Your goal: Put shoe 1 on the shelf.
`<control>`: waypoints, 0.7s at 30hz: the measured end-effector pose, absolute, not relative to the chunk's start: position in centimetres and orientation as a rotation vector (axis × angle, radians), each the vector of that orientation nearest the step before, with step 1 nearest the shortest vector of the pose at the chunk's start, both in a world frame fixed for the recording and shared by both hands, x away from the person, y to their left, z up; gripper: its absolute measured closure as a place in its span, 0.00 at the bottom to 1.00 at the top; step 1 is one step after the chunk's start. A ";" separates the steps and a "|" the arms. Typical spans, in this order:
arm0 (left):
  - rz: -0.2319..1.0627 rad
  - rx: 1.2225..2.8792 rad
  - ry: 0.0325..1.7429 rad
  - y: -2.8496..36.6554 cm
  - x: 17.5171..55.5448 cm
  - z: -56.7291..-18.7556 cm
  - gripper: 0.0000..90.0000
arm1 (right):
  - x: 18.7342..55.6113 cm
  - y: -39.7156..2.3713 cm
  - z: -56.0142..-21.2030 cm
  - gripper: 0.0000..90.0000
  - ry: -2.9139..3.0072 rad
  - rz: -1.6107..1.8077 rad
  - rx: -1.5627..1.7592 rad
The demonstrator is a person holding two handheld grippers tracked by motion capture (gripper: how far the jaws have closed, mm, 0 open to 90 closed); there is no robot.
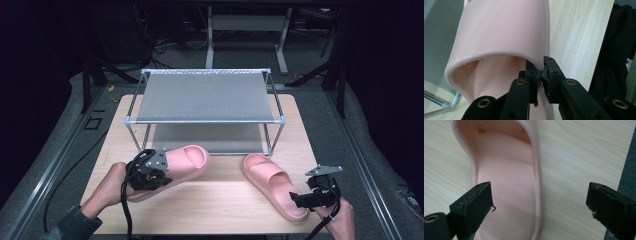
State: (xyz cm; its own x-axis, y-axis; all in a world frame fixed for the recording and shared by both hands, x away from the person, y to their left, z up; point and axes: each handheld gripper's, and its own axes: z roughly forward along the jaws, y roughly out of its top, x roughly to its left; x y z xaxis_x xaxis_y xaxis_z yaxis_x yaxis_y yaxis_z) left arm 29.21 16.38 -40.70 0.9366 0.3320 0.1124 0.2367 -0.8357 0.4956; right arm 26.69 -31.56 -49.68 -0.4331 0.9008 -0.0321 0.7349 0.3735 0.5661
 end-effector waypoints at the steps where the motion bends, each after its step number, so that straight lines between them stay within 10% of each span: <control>1: 0.263 2.612 0.394 16.4 29.5 -40.4 0.92 | 26.7 -31.6 -49.7 0.07 2.305 0.691 1.431; 21: 0.264 2.661 0.392 15.8 31.0 -37.9 0.93 | 27.1 -32.1 -49.7 0.07 2.287 0.697 1.460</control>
State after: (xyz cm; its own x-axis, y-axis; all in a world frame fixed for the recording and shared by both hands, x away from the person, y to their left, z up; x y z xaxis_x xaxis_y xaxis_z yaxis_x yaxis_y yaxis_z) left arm 31.02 15.76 -37.93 0.9417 0.3135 0.1219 0.2304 -0.8653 0.4451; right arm 27.14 -32.06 -49.74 -0.4154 0.9094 -0.0205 0.7435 0.3524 0.5684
